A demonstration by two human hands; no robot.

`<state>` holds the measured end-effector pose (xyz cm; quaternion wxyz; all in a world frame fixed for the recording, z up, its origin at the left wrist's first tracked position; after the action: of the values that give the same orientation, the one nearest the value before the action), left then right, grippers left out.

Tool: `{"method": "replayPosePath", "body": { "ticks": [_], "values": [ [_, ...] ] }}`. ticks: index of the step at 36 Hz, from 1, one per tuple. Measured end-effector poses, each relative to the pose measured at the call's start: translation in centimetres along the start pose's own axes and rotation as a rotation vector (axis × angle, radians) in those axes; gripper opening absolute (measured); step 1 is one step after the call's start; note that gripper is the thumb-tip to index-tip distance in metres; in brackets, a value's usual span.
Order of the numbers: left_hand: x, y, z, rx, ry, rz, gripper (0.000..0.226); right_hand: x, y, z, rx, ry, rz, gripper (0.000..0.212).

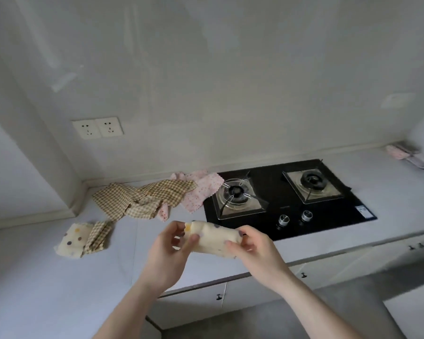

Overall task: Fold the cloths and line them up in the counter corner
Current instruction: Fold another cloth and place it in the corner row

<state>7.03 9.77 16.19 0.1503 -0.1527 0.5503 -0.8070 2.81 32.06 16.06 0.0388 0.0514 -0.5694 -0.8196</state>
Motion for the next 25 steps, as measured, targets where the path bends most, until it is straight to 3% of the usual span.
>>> {"method": "replayPosePath", "body": {
  "ticks": [6,10,18,25],
  "values": [
    [1.8,-4.8,-5.7,-0.004,0.105,-0.072,0.012,0.2,-0.2,6.6,-0.010,-0.098,-0.019,0.025],
    [2.3,-7.7,-11.1,0.010,0.165,-0.146,0.016,0.7,-1.3,12.3,-0.022,-0.134,-0.026,0.023],
    [0.7,-15.6,-26.6,0.075,0.285,-0.295,0.006,0.7,-5.3,28.6,-0.117,-0.273,-0.055,0.020],
    [-1.6,-20.2,-39.7,0.125,0.334,-0.269,0.011,0.9,-10.4,42.1,-0.180,-0.304,-0.097,0.042]
  ]
}}
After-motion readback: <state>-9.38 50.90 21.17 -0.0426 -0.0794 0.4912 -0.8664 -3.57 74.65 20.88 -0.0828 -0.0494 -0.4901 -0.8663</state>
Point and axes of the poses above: each hand's wrist, its own x-axis towards the middle knuckle, its own z-axis out of the back of the hand, y = z × x, the point moved 1 cm from there along x, towards the middle knuckle, and after that the axes turned 13 degrees about -y, right-handed, at the moved point
